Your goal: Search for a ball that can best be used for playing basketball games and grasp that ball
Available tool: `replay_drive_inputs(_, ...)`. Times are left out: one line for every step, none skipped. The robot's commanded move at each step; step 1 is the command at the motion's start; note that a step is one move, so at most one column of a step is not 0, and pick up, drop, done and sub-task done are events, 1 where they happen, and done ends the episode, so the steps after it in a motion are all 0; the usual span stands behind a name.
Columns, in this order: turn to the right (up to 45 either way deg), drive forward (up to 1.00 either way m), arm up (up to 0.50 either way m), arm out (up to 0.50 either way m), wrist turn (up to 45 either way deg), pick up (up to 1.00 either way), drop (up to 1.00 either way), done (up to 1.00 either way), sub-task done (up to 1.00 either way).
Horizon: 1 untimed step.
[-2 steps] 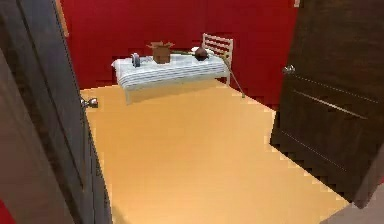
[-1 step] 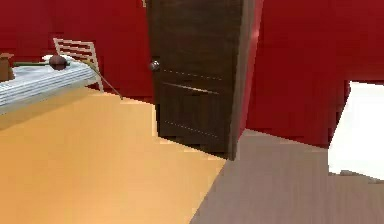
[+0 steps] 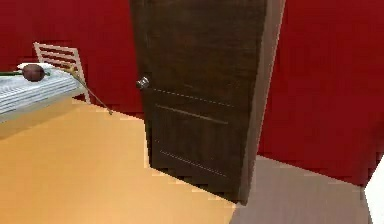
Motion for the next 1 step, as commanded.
replay_drive_inputs(-36.0, 0.00, 0.00, 0.00, 0.0, 0.00, 0.00, 0.00, 0.00)
